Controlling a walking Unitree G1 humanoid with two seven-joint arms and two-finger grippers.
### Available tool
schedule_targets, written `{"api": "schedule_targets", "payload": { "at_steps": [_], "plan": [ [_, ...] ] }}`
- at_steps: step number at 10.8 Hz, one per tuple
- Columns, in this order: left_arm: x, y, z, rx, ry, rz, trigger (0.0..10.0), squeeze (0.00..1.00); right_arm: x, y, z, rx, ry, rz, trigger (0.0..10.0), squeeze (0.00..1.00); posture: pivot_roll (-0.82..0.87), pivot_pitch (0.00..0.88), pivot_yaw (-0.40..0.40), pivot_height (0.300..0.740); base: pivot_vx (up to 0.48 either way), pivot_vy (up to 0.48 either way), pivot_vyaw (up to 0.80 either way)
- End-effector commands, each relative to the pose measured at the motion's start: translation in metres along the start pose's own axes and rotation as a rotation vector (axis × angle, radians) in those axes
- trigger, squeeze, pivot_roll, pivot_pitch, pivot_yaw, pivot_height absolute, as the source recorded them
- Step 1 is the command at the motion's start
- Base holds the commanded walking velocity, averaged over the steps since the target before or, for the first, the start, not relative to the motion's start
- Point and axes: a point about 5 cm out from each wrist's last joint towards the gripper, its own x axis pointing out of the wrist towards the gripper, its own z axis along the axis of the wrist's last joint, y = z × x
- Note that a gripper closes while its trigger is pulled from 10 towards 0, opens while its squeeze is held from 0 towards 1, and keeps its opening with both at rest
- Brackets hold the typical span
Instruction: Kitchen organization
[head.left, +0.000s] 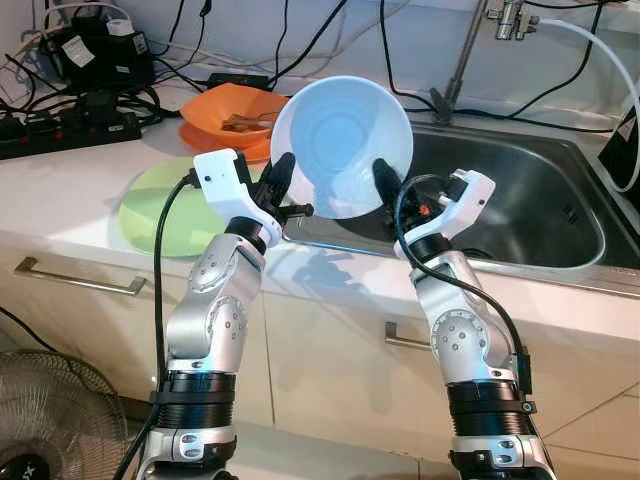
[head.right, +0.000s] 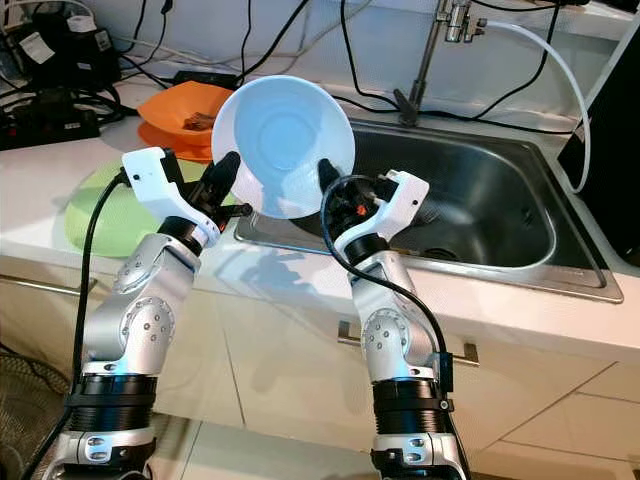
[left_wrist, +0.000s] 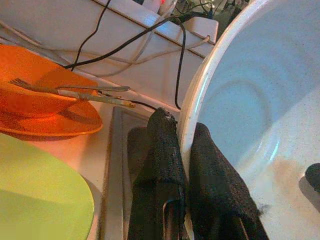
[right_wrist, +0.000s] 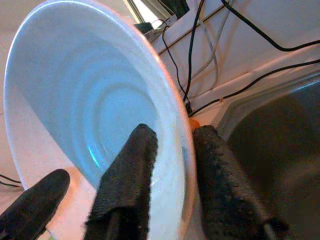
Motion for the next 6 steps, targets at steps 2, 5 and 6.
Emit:
{"api": "schedule_targets", "payload": {
  "at_steps": [2, 5, 6],
  "plan": [
    [0.0006, -0.0108, 0.0018, -0.021, 0.001, -0.074, 10.0, 0.0, 0.001, 0.0016, 0.0022, 0.005, -0.011, 0.012, 0.0, 0.0, 0.21, 0.0, -0.016, 0.74, 0.0, 0.0, 0.0],
    [-0.0003, -0.0121, 0.0005, 0.006, 0.008, -0.088, 10.0, 0.0, 0.0006, 0.002, 0.0019, 0.008, -0.01, 0.015, 0.0, 0.0, 0.21, 0.0, -0.016, 0.74, 0.0, 0.0, 0.0],
    [-0.0004, -0.0121, 0.0006, 0.011, 0.008, -0.088, 10.0, 0.0, 0.0006, 0.0022, 0.0019, 0.009, -0.01, 0.016, 0.0, 0.0, 0.21, 0.0, -0.016, 0.74, 0.0, 0.0, 0.0]
  ]
}}
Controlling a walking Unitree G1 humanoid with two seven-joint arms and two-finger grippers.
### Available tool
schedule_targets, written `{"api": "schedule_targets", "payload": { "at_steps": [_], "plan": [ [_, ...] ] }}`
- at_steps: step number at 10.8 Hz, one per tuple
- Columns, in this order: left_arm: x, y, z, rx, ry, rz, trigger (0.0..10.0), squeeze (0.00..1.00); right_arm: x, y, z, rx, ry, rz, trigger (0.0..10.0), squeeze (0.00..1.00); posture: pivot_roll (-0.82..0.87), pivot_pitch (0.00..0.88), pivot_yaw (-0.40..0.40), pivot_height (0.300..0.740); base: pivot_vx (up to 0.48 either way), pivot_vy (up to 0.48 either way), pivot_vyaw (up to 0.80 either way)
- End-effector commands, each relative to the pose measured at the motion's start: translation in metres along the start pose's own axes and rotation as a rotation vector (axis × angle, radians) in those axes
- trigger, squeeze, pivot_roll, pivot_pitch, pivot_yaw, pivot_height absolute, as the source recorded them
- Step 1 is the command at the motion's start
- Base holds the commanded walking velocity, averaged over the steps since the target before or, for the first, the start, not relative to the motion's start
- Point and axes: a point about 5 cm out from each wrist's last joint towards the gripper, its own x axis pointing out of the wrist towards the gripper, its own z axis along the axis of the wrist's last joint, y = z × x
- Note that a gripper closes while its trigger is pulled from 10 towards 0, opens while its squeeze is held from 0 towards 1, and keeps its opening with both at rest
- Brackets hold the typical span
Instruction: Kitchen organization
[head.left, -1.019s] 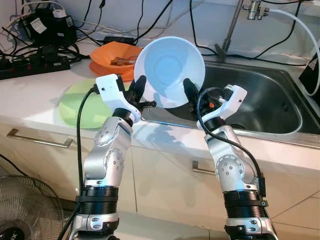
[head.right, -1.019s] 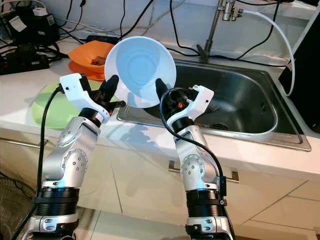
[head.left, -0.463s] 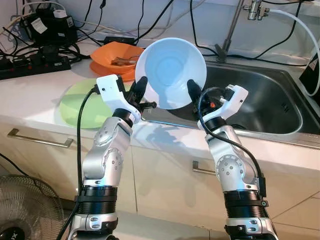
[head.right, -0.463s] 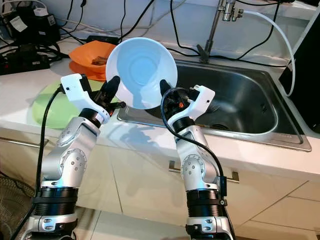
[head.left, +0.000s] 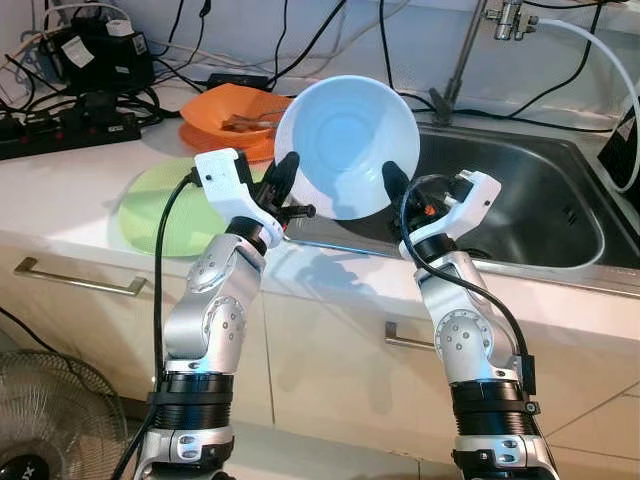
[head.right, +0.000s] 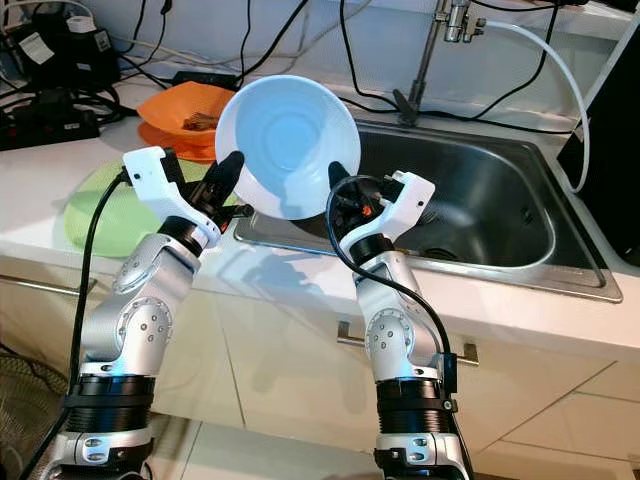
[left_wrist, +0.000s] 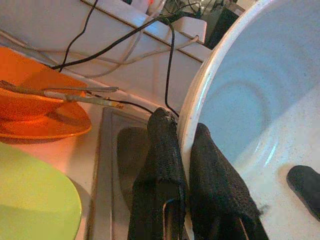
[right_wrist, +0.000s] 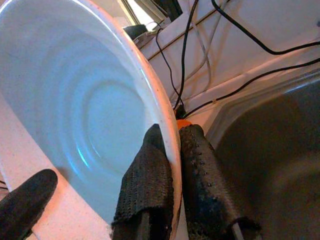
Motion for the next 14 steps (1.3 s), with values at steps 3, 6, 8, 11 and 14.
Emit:
{"api": "schedule_targets", "payload": {
  "at_steps": [3, 6, 8, 11, 14],
  "plan": [
    [0.001, -0.007, -0.001, 0.012, 0.008, -0.039, 10.0, 1.0, 0.001, 0.005, 0.002, 0.015, -0.014, 0.028, 0.0, 0.0, 0.2, 0.0, -0.017, 0.74, 0.0, 0.0, 0.0],
    [0.001, -0.007, -0.001, 0.025, 0.011, -0.049, 10.0, 1.0, 0.003, -0.004, 0.014, 0.018, -0.098, -0.051, 0.0, 0.0, 0.21, 0.0, -0.016, 0.74, 0.0, 0.0, 0.0],
    [0.0, -0.008, -0.002, 0.065, 0.02, -0.054, 10.0, 1.0, 0.003, -0.015, 0.025, 0.002, -0.153, -0.126, 0.0, 0.0, 0.21, 0.0, -0.017, 0.74, 0.0, 0.0, 0.0],
    [0.0, -0.007, -0.006, 0.099, 0.038, -0.05, 10.0, 0.0, 0.007, -0.045, 0.052, -0.067, -0.229, -0.269, 3.1, 0.0, 0.2, 0.003, -0.019, 0.74, 0.0, 0.0, 0.0],
    [-0.005, -0.008, -0.029, 0.212, 0.202, -0.098, 10.0, 0.0, 0.018, -0.069, 0.019, -0.309, -0.007, -0.365, 10.0, 0.0, 0.21, 0.006, -0.02, 0.74, 0.0, 0.0, 0.0]
  ]
}}
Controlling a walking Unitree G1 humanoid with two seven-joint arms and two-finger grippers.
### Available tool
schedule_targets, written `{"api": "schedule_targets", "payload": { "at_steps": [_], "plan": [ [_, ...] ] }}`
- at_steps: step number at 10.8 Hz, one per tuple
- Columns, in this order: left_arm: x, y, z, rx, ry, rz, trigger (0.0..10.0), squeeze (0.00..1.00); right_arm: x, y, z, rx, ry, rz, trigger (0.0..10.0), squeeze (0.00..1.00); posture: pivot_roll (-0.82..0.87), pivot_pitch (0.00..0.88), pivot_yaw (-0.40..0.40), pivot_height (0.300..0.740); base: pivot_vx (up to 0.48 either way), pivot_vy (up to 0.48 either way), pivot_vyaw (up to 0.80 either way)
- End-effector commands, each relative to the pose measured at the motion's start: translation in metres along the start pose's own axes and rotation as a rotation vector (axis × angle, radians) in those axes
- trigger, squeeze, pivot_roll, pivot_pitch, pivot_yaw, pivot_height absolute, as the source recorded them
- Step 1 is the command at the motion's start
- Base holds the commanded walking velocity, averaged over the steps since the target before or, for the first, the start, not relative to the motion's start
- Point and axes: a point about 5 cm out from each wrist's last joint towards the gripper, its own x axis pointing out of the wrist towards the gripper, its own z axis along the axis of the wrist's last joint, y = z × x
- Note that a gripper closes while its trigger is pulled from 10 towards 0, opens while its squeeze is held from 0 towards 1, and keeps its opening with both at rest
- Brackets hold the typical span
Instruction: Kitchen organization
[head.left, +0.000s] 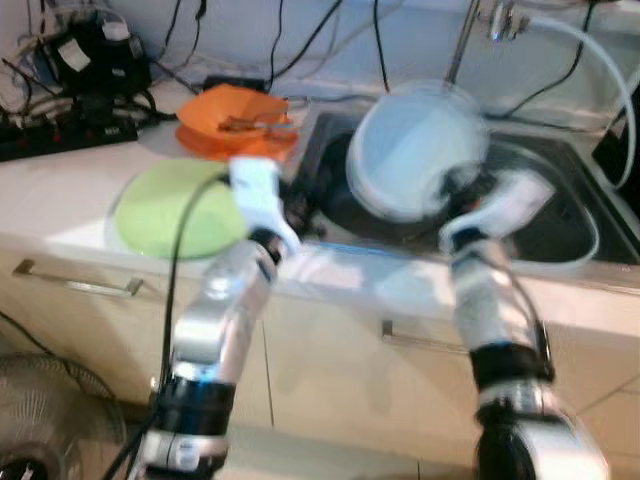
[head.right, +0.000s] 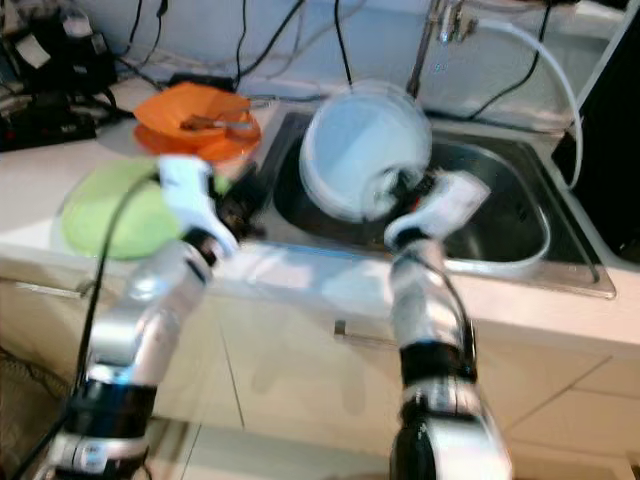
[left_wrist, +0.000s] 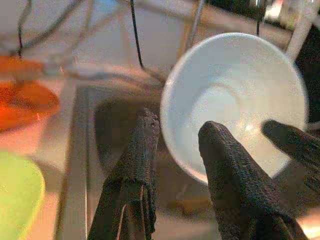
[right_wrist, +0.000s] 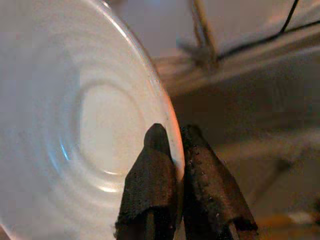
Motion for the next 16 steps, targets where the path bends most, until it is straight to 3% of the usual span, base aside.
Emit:
{"api": "schedule_targets", "payload": {
  "at_steps": [1, 3, 8, 16],
  "plan": [
    [-0.003, -0.005, -0.018, 0.049, 0.1, -0.053, 10.0, 0.0, 0.007, 0.0, -0.005, -0.09, 0.039, -0.026, 10.0, 0.0, 0.21, 0.005, -0.023, 0.74, 0.0, 0.0, 0.0],
    [-0.008, -0.008, -0.032, 0.076, 0.17, -0.074, 10.0, 0.0, 0.009, -0.005, -0.021, -0.161, 0.141, -0.067, 10.0, 0.0, 0.22, 0.008, -0.027, 0.74, 0.0, 0.0, 0.0],
    [-0.017, -0.013, -0.047, 0.087, 0.287, -0.124, 10.0, 0.0, 0.014, -0.005, -0.02, -0.325, 0.148, -0.046, 10.0, 0.0, 0.23, 0.016, -0.035, 0.74, 0.0, 0.0, 0.0],
    [-0.019, -0.016, -0.048, 0.08, 0.311, -0.131, 10.0, 0.0, 0.021, 0.008, -0.016, -0.453, 0.193, 0.036, 10.0, 0.0, 0.24, 0.0, -0.035, 0.74, 0.0, 0.0, 0.0]
  ]
}}
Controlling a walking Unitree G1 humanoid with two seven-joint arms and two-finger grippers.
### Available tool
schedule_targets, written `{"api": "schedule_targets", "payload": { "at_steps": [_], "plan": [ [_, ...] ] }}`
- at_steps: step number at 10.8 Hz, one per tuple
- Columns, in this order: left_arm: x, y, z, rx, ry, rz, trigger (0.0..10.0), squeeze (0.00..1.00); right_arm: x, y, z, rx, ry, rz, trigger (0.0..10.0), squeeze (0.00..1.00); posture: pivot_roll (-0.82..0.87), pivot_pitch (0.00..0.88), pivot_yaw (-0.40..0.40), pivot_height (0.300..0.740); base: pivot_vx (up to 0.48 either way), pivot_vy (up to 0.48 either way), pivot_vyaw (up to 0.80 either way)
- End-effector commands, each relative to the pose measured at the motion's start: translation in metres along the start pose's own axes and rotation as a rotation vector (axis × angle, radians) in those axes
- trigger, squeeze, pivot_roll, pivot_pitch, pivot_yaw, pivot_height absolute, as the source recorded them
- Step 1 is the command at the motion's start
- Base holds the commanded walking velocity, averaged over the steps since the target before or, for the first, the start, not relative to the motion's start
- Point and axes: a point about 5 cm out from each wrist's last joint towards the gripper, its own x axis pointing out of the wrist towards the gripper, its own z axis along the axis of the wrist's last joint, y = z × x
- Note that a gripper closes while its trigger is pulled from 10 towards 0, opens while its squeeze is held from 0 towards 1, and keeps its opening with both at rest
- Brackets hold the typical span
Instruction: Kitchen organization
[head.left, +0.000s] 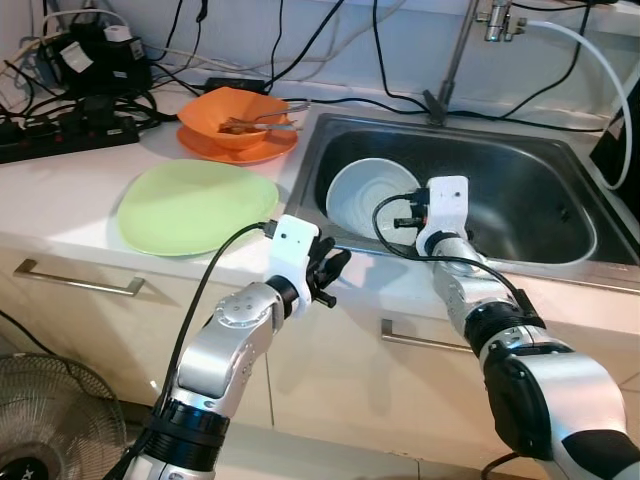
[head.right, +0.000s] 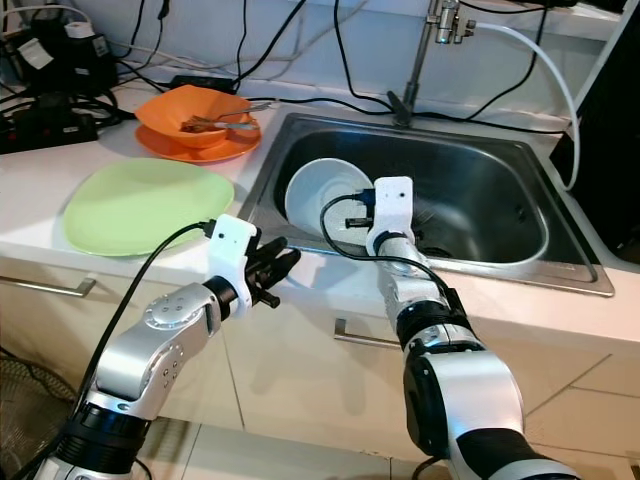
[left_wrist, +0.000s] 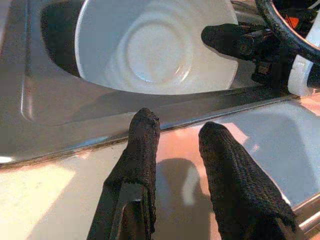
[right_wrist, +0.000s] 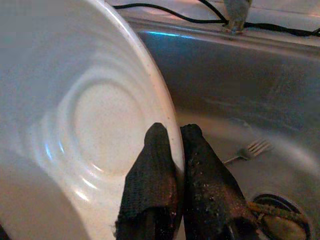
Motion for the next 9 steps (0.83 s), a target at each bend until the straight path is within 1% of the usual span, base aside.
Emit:
{"api": "schedule_targets", "payload": {
  "at_steps": [1, 4, 5, 6, 7, 8, 9],
  "plan": [
    [-0.0009, -0.002, -0.0004, 0.007, 0.008, -0.011, 10.0, 0.0, 0.0029, -0.0004, 0.0087, 0.001, -0.008, -0.003, 10.0, 0.0, 0.24, 0.0, -0.036, 0.74, 0.0, 0.0, 0.0],
    [-0.0016, -0.0039, -0.0031, 0.001, 0.017, -0.01, 10.0, 0.0, 0.0027, 0.0001, 0.0063, 0.022, 0.009, 0.005, 10.0, 0.0, 0.24, 0.0, -0.038, 0.74, 0.0, 0.0, 0.0],
    [-0.0014, -0.0038, -0.003, 0.0, 0.017, -0.01, 10.0, 0.0, 0.0022, 0.0016, 0.0036, 0.026, 0.018, 0.013, 10.0, 0.2, 0.24, 0.0, -0.039, 0.74, 0.0, 0.0, 0.0],
    [-0.0014, -0.0039, -0.003, -0.001, 0.017, -0.009, 10.0, 0.0, 0.002, 0.0024, 0.0031, 0.028, 0.019, 0.016, 10.0, 1.0, 0.24, 0.0, -0.041, 0.74, 0.0, 0.0, 0.0],
    [-0.0014, -0.0041, -0.0033, -0.003, 0.017, -0.008, 10.0, 0.0, 0.0021, 0.0037, 0.0032, 0.026, 0.018, 0.021, 10.0, 1.0, 0.24, 0.0, -0.042, 0.74, 0.0, 0.0, 0.0],
    [-0.0017, -0.0039, -0.0037, -0.003, 0.017, -0.006, 10.0, 0.0, 0.0022, 0.0047, 0.0035, 0.023, 0.019, 0.023, 10.0, 0.0, 0.25, 0.0, -0.043, 0.74, 0.0, 0.0, 0.0],
    [-0.002, -0.0036, -0.0037, -0.004, 0.017, -0.004, 10.0, 0.0, 0.0022, 0.0058, 0.003, 0.02, 0.022, 0.028, 10.0, 0.0, 0.25, 0.0, -0.043, 0.74, 0.0, 0.0, 0.0]
  ]
}}
